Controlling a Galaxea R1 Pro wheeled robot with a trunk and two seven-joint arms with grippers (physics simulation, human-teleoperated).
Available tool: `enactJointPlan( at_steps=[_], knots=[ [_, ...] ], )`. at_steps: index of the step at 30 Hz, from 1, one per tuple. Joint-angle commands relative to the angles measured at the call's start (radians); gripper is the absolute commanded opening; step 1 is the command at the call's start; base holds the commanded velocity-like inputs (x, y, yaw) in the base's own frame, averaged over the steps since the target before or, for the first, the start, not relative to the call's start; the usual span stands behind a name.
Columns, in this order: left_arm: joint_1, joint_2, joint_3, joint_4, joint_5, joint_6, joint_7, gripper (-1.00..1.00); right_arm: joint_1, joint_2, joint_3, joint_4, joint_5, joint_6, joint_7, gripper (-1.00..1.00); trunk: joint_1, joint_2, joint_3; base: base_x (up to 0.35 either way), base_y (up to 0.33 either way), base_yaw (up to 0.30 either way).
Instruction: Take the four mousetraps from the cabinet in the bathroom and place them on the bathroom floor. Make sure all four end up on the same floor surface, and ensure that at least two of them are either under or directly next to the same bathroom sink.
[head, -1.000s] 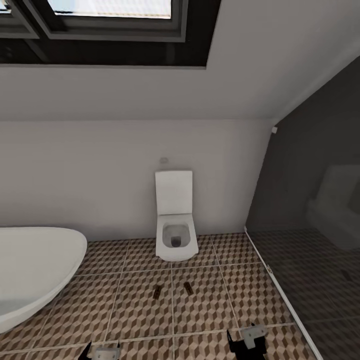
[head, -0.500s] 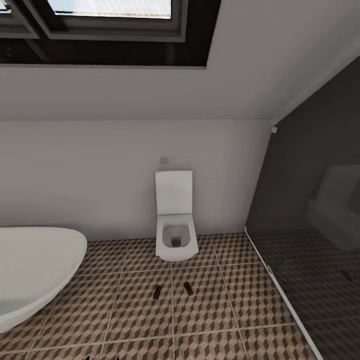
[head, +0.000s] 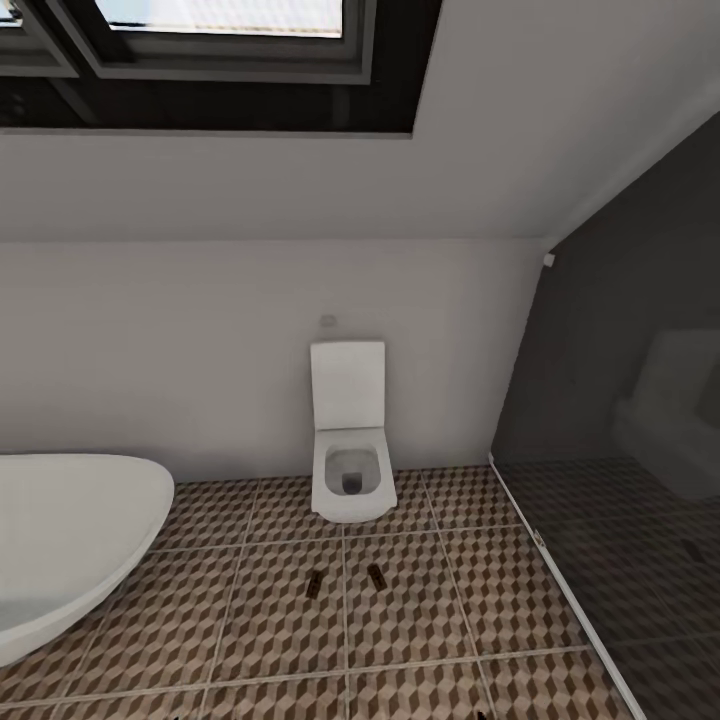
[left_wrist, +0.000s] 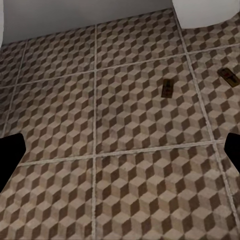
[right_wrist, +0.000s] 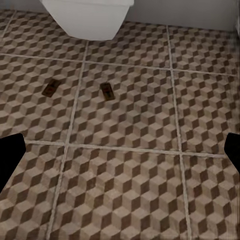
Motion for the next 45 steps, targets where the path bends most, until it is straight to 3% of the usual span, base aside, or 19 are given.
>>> enactJointPlan(
  at_steps=[1, 7, 17, 30, 45],
  knots=[
    [-0.002, -0.001, -0.007, 0.004, 0.004, -0.005, 0.005, 1.0, -0.001, 0.0, 0.009, -0.009, -0.002, -0.002, -0.018, 1.0, 0.001, -0.002, -0.002, 0.0, 0.0, 0.0],
    [-0.001, -0.005, 0.015, 0.002, 0.018, -0.003, 0.007, 1.0, -0.001, 0.0, 0.011, -0.069, 0.002, -0.002, -0.079, 1.0, 0.001, -0.002, -0.002, 0.0, 0.0, 0.0],
    [-0.001, -0.029, 0.033, 0.002, 0.031, -0.003, 0.006, 1.0, -0.001, -0.004, 0.011, -0.086, -0.001, -0.002, -0.1, 1.0, 0.001, -0.002, -0.002, 0.0, 0.0, 0.0],
    [-0.001, 0.008, 0.033, 0.005, 0.034, -0.003, 0.006, 1.0, -0.001, -0.018, 0.012, -0.082, -0.003, -0.003, -0.1, 1.0, 0.001, -0.002, -0.002, 0.0, 0.0, 0.0],
    [-0.001, 0.014, 0.032, 0.006, 0.034, -0.001, 0.006, 1.0, -0.001, -0.019, 0.012, -0.081, -0.003, -0.004, -0.1, 1.0, 0.001, -0.002, -0.002, 0.0, 0.0, 0.0]
  ],
)
